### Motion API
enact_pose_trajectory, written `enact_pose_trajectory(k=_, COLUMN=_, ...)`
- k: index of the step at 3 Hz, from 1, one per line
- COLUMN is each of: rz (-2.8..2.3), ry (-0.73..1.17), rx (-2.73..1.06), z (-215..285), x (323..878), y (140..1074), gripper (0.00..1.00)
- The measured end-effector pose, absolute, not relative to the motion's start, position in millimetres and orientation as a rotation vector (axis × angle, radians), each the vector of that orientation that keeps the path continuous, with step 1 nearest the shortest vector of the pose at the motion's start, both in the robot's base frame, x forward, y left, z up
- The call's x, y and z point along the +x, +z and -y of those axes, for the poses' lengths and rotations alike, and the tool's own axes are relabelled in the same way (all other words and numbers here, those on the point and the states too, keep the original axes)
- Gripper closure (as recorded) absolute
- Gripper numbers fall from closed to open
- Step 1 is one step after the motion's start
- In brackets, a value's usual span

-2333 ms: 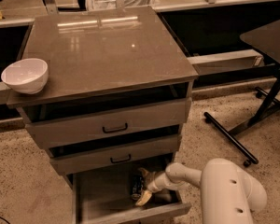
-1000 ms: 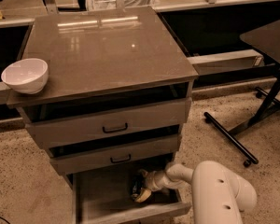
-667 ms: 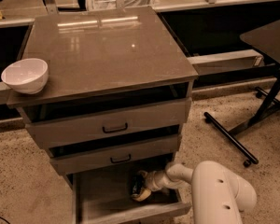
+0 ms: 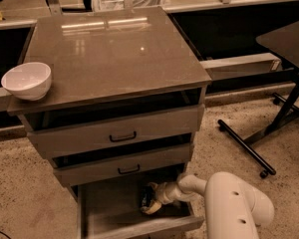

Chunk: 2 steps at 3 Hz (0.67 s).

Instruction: Pick pepsi can from bottom drawer and place on counter

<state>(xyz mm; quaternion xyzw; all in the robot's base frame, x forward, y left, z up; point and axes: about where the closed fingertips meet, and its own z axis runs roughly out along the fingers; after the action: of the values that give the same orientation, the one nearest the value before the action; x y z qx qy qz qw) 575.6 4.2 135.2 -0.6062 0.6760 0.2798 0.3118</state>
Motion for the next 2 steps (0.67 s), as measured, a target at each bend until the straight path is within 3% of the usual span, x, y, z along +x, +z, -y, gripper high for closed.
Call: enact_pose_trajectory(k=2, rz=-1.632, ry=0.696, rx=-1.591, z=3, x=551, y=200, gripper=0.36)
